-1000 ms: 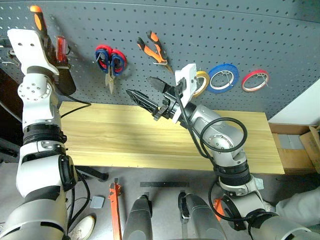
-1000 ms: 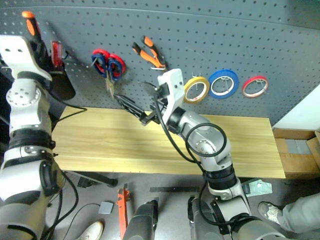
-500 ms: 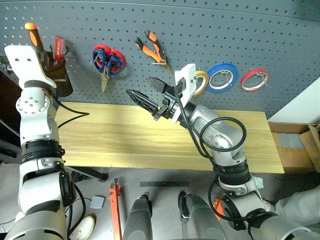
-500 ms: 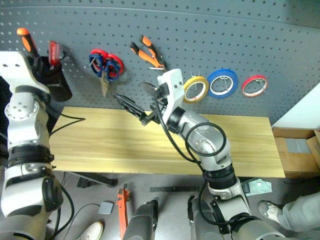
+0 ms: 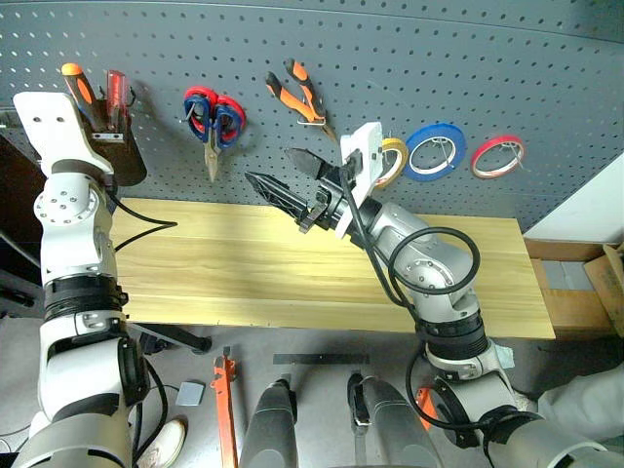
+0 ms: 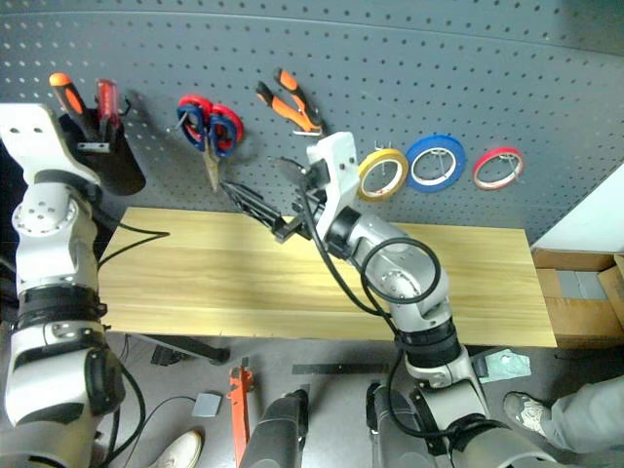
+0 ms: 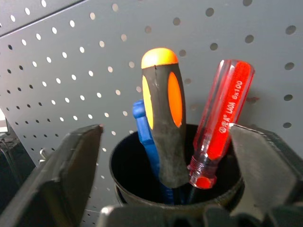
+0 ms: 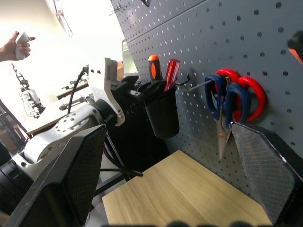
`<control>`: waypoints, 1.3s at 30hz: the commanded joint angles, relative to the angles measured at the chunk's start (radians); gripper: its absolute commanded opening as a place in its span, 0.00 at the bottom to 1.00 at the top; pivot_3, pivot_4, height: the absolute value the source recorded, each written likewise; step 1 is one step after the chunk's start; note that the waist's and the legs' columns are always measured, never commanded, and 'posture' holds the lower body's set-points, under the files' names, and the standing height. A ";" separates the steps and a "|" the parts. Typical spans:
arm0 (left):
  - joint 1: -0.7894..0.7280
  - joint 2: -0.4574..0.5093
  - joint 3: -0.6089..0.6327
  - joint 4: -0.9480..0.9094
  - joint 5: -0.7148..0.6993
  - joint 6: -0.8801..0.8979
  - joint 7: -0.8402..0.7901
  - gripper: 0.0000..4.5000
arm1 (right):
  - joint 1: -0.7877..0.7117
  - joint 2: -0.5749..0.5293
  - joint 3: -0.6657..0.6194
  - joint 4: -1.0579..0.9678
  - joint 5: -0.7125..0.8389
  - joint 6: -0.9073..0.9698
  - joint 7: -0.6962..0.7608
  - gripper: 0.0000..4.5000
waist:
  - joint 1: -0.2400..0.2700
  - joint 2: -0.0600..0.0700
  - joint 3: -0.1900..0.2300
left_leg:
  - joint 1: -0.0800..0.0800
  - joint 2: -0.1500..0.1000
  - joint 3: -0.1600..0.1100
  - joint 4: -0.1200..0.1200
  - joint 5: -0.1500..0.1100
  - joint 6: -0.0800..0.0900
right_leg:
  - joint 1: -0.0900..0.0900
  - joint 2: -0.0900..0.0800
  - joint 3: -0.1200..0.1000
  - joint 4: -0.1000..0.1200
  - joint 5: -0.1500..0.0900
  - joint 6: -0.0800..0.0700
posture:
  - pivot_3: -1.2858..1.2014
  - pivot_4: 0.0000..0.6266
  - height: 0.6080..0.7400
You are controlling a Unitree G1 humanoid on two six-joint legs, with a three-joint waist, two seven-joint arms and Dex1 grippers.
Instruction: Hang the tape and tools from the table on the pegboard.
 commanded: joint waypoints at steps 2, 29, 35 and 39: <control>-0.005 -0.009 0.014 -0.165 -0.024 0.055 0.003 0.99 | -0.009 -0.022 -0.011 -0.047 -0.004 -0.024 0.017 1.00 | 0.000 0.000 0.000 | -0.001 0.000 0.000 0.000 0.000 0.000 | 0.000 0.000 0.000 -0.001 0.000 0.000 | 0.54 0.45 1.00; 0.726 -0.475 -0.129 -1.080 -0.044 0.671 0.180 0.99 | 0.396 -0.266 -0.007 -0.124 -0.340 -0.103 -0.186 1.00 | -0.006 -0.006 -0.081 | -0.003 -0.002 0.001 0.002 0.000 0.000 | 0.003 0.000 0.002 -0.009 0.004 0.006 | 0.54 0.19 1.00; 0.806 -0.503 -0.127 -0.994 -0.036 0.587 0.152 0.99 | 0.443 -0.266 -0.046 -0.001 -0.420 -0.142 -0.249 1.00 | 0.000 -0.004 -0.104 | 0.006 -0.003 0.002 0.003 0.002 0.003 | 0.012 0.003 0.002 -0.012 0.004 0.000 | 0.54 0.16 1.00; 0.792 -0.527 -0.141 -0.943 -0.040 0.545 0.125 0.99 | 0.448 -0.253 -0.075 0.063 -0.457 -0.149 -0.302 1.00 | 0.000 -0.004 -0.117 | 0.011 -0.002 0.004 0.003 0.002 0.003 | 0.016 0.002 0.003 -0.013 0.003 -0.001 | 0.54 0.13 1.00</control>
